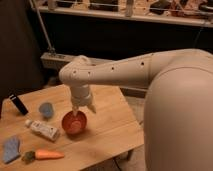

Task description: Knock the eraser over

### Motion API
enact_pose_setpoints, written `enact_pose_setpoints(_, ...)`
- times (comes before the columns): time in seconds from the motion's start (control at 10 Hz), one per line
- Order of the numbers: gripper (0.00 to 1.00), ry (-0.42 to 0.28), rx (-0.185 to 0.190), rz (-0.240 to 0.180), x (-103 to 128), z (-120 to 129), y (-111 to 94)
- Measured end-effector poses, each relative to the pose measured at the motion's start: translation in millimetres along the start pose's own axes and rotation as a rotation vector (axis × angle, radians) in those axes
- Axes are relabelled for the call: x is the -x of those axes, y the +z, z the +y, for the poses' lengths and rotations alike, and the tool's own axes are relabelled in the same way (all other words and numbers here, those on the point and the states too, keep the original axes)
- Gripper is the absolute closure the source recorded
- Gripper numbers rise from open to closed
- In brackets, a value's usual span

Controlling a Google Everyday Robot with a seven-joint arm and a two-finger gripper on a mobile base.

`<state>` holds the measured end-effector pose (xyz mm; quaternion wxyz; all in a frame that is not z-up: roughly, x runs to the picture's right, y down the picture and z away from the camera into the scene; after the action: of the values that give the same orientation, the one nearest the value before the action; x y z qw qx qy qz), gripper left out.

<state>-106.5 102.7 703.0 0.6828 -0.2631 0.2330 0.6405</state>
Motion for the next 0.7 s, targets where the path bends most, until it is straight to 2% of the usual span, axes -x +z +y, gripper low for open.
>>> enact_pose_setpoints(0.6, 0.35, 0.0, 0.003, -0.005, 1.1, 0.2, -1.4)
enact_pose_setpoints(0.7, 0.35, -0.007, 0.009, -0.03, 9.0, 1.6, -7.4)
